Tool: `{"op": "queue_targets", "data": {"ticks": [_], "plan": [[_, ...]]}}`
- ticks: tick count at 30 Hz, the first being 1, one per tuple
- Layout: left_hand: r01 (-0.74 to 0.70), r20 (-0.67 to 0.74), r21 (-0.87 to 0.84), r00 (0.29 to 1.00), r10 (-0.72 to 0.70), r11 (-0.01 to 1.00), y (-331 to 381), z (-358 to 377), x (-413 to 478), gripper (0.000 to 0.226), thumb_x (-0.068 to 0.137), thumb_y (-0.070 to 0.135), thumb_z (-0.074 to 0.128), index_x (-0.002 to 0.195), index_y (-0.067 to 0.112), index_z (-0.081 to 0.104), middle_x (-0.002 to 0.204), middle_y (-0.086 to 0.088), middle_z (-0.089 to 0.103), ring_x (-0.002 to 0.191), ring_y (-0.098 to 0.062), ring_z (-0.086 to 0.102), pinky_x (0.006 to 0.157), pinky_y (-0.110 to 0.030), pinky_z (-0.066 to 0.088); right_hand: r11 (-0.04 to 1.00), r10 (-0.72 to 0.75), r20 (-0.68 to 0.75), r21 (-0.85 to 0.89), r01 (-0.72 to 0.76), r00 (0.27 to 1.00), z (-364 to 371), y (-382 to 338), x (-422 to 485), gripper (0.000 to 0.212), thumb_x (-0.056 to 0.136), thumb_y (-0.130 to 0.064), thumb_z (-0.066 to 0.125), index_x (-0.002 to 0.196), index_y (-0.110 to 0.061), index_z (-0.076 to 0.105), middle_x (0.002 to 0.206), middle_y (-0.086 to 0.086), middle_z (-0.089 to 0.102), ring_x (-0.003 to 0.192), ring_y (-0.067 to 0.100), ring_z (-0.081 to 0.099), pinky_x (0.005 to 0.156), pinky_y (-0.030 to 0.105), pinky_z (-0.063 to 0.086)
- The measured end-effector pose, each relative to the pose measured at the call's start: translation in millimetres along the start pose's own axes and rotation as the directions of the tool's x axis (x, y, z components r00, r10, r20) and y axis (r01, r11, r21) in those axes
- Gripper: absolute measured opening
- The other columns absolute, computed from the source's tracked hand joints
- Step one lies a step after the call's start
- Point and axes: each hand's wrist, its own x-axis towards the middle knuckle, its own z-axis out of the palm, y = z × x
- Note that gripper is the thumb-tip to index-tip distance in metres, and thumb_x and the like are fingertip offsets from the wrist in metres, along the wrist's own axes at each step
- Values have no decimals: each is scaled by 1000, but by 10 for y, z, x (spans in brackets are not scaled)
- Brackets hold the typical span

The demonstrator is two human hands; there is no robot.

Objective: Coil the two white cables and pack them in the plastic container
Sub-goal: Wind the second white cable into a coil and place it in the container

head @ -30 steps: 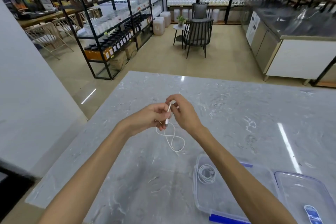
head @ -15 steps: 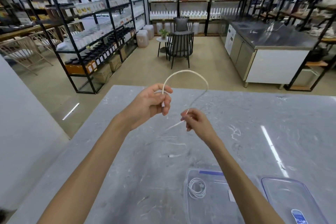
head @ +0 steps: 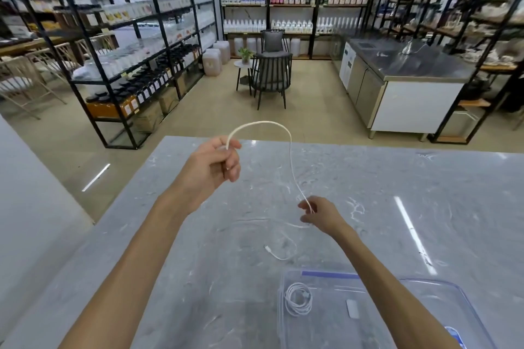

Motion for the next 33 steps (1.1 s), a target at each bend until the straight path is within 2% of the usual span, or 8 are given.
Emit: {"op": "queue_targets", "data": {"ticks": [7,12,16,20,23,27,29,33], "plan": [[299,-90,491,952,-294,819,-842,347,70,24,100,35,50,111,15,58,53,6,35,44,-10,34,45,-22,30,889,-336,-57,309,337,940,-157,-722,-307,37,83,3,67,116,-14,68,103,2,73,94,11,69,82,20,55],[358,-241,263,924,-298,896,-822,329,143,26,105,9,33,111,0,57,46,10,29,38,-5,26,39,-18,21,705,-277,-188,626,332,942,-286,-618,-416,30,85,11,63,106,-11,67,104,7,72,98,18,71,83,22,56],[386,-200,112,911,-360,916,-541,119,107,27,101,7,32,105,-1,57,49,7,31,42,-9,28,43,-22,22,893,-13,-471,391,223,882,-531,-67,-331,22,90,9,57,103,-6,67,109,14,71,104,29,67,91,34,52],[333,60,235,933,-356,913,-341,190,19,28,101,8,35,109,2,62,63,0,42,50,-13,37,48,-23,35,964,131,-202,-203,-172,971,-639,230,-295,48,95,-1,49,142,-3,42,154,20,35,145,32,27,119,44,17],[223,230,309,926,-300,925,-274,397,25,27,104,13,38,111,5,63,68,-1,49,54,-14,41,52,-23,38,981,-175,-84,65,180,981,-632,-219,-460,55,100,-27,51,151,-26,30,161,-1,25,150,19,14,121,40,14],[176,280,226,930,-237,958,-186,626,125,26,105,17,39,107,0,57,67,1,49,50,-10,38,51,-20,33,667,-480,-133,587,459,867,-665,-916,-664,27,103,-23,46,125,-18,62,98,-7,71,94,10,68,82,24,56],[187,329,118,919,-216,975,-96,635,146,24,105,18,39,104,6,60,67,1,46,51,-9,36,52,-20,32,664,-435,-278,545,513,857,-740,-1112,-640,28,103,-13,43,111,-15,69,67,-6,54,58,7,52,56,22,46],[291,618,17,749,-239,956,66,748,22,25,103,10,39,119,4,57,74,1,46,56,-8,40,54,-20,35,681,-468,-394,409,607,791,-1014,-1331,-449,34,103,-19,40,117,-33,67,61,-12,47,52,1,39,53,10,33]]}}
